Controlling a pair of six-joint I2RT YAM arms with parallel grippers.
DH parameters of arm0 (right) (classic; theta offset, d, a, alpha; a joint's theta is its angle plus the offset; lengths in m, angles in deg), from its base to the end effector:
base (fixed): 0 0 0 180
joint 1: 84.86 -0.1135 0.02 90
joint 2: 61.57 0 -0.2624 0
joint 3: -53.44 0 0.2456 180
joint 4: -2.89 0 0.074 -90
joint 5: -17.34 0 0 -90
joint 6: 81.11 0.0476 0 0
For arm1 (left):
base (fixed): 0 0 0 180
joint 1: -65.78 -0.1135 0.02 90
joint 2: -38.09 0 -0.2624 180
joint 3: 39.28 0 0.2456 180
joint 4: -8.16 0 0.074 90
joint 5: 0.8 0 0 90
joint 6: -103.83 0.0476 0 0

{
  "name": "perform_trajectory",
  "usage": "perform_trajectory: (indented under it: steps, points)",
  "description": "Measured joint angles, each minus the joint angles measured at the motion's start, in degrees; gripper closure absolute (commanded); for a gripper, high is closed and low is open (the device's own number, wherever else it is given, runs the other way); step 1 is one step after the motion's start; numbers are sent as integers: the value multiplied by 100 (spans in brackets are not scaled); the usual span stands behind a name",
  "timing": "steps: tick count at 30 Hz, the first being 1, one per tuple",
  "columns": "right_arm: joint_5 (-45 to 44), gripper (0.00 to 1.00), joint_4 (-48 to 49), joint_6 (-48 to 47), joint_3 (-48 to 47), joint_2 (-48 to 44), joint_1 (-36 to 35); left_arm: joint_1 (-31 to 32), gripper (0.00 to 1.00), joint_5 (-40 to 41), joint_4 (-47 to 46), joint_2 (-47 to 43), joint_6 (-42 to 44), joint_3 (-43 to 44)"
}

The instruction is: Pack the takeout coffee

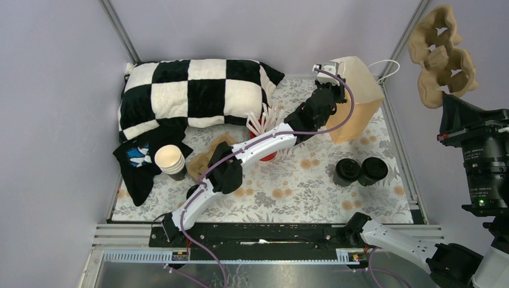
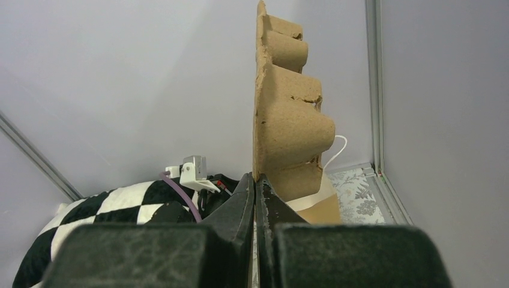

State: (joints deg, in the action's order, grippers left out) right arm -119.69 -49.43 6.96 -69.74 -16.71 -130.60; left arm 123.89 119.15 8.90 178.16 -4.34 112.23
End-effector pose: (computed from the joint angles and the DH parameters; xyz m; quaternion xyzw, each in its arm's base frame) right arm 0.0106 -0.0391 0.5858 0.1131 0.5812 0.0939 0.8004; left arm 0.3240 -0.4758 0.3520 0.0235 0.6473 -0.3297 0.6868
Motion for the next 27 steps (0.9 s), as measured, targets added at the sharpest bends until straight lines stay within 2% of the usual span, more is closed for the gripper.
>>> perform_trajectory:
  steps: [1,6,11,18,24,27]
  points:
    - [9,100,-11,15,0,2,0,-11,100,-33,-13,0,-11,9]
    - [81,100,-17,74,2,2,0,-144,100,-334,140,-66,-221,-61]
    - [197,100,-15,98,26,2,0,-461,100,-1082,581,-769,-831,-918]
    - [345,100,-15,304,184,11,0,-876,100,-2063,1137,-1749,-1445,-1526]
    - [483,100,-15,535,260,42,-2,-942,100,-2981,1331,-2004,-1930,-1574]
    - [546,100,-15,627,262,57,0,-940,100,-3438,1373,-2232,-2273,-2061]
